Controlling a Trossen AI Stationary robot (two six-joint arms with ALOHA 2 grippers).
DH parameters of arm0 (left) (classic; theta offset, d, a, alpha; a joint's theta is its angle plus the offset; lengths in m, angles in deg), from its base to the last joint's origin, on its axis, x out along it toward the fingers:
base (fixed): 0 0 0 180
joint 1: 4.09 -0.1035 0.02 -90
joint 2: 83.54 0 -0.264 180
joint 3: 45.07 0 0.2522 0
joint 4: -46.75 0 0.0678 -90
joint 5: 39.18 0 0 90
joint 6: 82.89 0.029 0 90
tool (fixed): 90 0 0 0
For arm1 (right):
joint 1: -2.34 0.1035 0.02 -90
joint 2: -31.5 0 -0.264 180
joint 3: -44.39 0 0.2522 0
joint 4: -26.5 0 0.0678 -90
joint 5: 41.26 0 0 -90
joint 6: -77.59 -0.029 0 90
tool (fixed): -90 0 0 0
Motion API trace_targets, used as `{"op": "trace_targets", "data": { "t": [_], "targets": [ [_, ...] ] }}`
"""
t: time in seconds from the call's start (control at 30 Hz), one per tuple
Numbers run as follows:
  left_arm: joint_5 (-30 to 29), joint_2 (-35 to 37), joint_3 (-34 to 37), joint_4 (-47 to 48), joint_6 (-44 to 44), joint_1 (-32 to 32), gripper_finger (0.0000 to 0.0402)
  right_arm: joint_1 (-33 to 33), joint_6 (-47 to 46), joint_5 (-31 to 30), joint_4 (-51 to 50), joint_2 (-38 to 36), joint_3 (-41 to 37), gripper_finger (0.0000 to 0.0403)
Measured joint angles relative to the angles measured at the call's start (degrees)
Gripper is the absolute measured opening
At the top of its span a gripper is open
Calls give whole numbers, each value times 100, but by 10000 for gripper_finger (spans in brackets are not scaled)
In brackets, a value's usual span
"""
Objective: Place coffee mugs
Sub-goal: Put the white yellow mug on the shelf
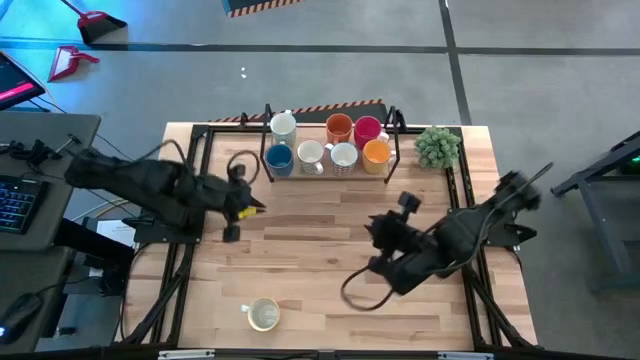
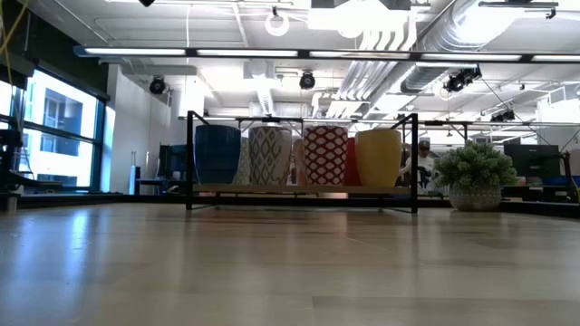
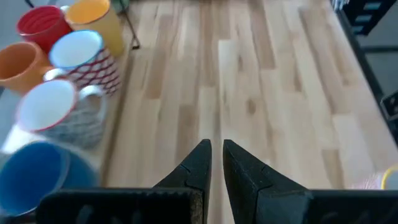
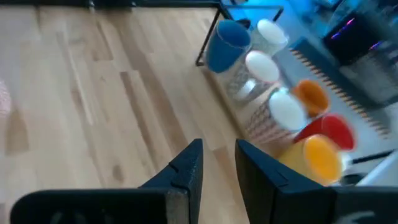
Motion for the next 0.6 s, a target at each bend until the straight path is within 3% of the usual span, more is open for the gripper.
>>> {"op": "trace_targets", "data": {
  "t": [0.07, 0.27, 0.4, 0.6],
  "targets": [
    [-207, -83, 223, -413, -253, 263, 30, 28, -58, 165, 981, -659, -1027, 78],
    [-773, -679, 370, -1384, -735, 844, 30, 162, 1076, 1280, 5063, -2707, -4156, 78],
    [-894, -1130, 366, -2084, -738, 1103, 30, 149, 1710, 1869, 7402, -3652, -5802, 78],
    [-1566, -1565, 368, -2340, -980, 1462, 30, 148, 2078, 2172, 8710, -4175, -7184, 78]
  ]
}}
